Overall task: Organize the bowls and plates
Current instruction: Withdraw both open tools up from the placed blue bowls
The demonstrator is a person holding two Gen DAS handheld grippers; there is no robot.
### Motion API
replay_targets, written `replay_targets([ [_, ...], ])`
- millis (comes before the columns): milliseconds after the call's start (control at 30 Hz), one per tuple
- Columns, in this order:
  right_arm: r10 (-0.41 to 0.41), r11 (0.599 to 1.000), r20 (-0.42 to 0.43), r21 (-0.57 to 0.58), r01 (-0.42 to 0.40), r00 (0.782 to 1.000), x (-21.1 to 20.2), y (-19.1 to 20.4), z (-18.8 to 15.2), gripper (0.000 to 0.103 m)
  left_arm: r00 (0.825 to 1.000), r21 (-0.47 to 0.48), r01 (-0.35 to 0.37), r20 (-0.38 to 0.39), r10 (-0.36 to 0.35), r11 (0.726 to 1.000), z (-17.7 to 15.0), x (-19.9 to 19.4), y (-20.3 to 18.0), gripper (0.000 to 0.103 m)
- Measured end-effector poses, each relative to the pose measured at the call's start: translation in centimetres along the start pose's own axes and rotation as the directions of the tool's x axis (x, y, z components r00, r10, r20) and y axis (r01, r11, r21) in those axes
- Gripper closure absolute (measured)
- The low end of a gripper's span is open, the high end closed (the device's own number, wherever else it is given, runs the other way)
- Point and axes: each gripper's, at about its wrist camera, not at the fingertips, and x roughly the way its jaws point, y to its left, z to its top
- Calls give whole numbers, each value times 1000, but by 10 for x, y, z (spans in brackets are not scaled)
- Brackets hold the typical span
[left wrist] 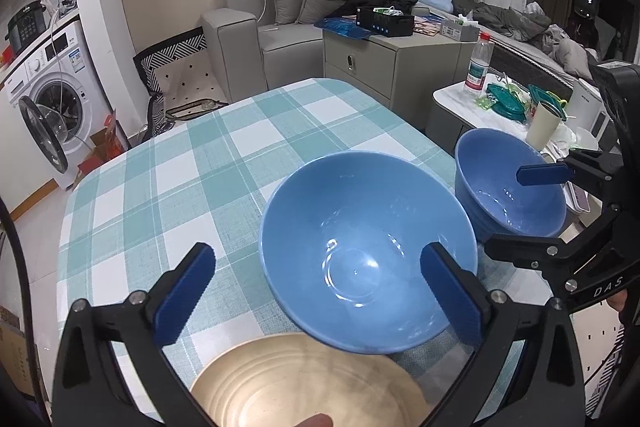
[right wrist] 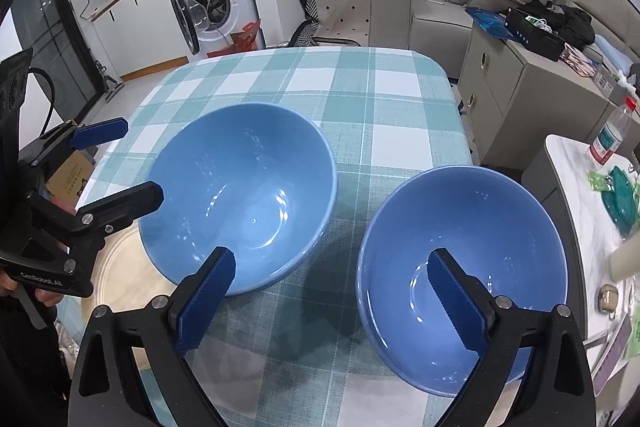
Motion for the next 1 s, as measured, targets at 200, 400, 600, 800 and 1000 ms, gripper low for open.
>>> replay_targets([
  [200, -6, 999, 17, 34, 5, 1000, -7, -10, -9, 4, 1000, 5, -2, 15, 2, 1000, 3, -4, -5, 0],
  [400, -6, 999, 31, 53, 5, 999, -17, -19, -17, 4, 999, 28, 13, 28, -14, 1000, 9, -6, -17, 0],
  [600, -19, 996, 56, 89, 14, 998, -29, -31, -23, 4, 999, 61, 31, 33, -33, 998, 15, -5, -34, 0],
  [800, -35, 994, 66, 104, 28, 997, -38, -41, -30, 4, 998, 90, 53, 33, -56, 995, 21, -3, -49, 0],
  [1000, -60, 990, 72, 131, 50, 996, -45, -53, -36, 4, 996, 116, 76, 27, -79, 990, 28, 2, -63, 0],
])
